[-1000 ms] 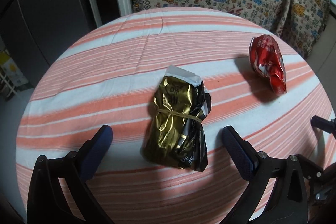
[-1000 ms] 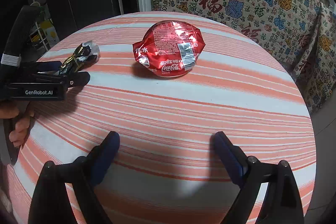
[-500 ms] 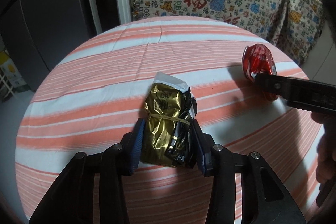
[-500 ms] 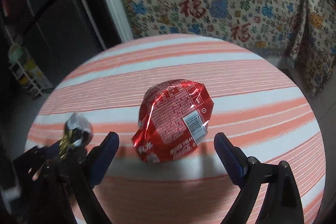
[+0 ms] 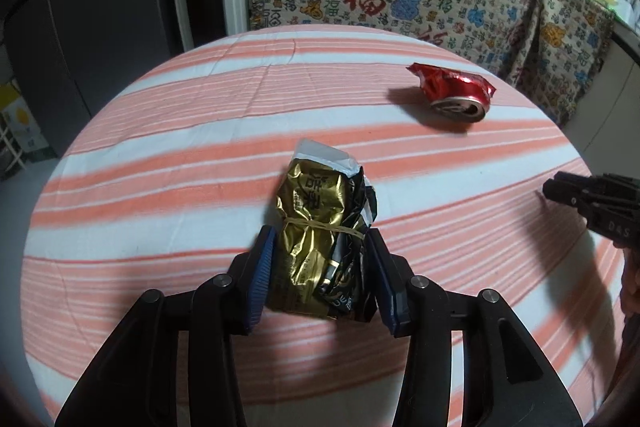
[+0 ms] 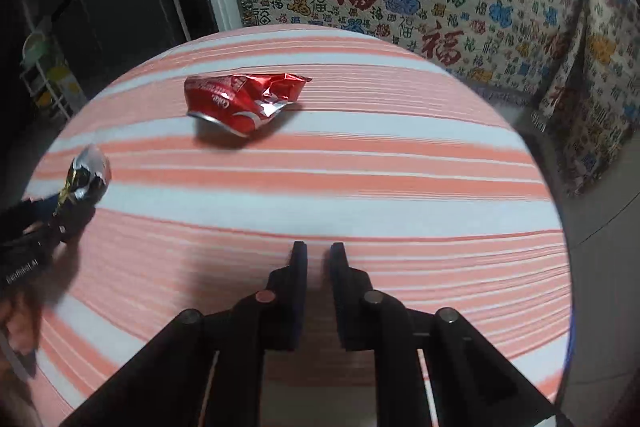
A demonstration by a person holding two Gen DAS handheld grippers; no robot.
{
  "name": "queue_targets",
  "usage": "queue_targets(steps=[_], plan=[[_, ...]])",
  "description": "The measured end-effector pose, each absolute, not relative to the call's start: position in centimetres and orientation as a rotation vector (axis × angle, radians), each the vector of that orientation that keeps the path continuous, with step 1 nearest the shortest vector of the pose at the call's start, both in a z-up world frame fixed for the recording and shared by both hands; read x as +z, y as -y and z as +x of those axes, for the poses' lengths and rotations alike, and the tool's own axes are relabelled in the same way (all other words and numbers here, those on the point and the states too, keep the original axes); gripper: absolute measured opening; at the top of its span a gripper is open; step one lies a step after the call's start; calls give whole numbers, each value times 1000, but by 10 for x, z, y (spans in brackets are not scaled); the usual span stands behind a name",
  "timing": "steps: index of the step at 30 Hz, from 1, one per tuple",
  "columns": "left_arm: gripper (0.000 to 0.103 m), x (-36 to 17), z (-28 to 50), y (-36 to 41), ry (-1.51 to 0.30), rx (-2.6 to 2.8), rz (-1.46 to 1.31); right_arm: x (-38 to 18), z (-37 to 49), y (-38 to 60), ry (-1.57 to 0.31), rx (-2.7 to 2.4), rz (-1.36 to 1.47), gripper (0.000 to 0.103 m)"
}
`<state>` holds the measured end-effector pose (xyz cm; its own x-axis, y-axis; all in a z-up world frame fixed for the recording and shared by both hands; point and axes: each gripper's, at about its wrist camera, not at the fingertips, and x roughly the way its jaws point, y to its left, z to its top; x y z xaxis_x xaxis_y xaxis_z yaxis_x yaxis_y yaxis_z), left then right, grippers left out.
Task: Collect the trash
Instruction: 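Grasp the crushed red Coca-Cola can with the right gripper while the left gripper holds the gold package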
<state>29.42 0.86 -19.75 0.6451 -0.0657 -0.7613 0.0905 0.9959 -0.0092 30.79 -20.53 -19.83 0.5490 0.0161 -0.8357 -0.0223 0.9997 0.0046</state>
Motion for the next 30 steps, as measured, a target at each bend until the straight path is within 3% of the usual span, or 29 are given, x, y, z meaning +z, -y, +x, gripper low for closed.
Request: queue_targets(steps=[1, 2, 3, 7, 9, 13, 20, 27, 29, 30], plan=[[54, -198, 293, -7, -866, -88, 40, -197, 308, 205, -982, 31, -18, 49], [63, -198, 294, -6, -870, -91, 43, -196, 307, 204, -971, 45, -21, 72], [69, -199, 294, -7, -873, -93, 42, -196, 309, 203, -959, 62, -15, 74], [80, -201, 300, -4, -888, -92, 72, -200, 323, 183, -955, 122, -82, 73], [92, -203, 304, 0, -901, -89, 112, -200, 328, 170, -933, 132, -186, 73], [102, -206, 311, -3, -923, -83, 101, -181, 348, 160, -837, 165, -341, 74], [103, -207, 315, -4, -927, -86, 99, -178, 401, 159, -889, 260, -480, 74], [103, -207, 314, -3, -926, -88, 99, -179, 408, 135, -809, 323, -649, 75], [102, -206, 314, -2, -923, -85, 99, -187, 426, 136, -894, 317, -615, 66], [99, -205, 314, -3, -918, -83, 97, -187, 432, 139, -929, 319, -552, 51]])
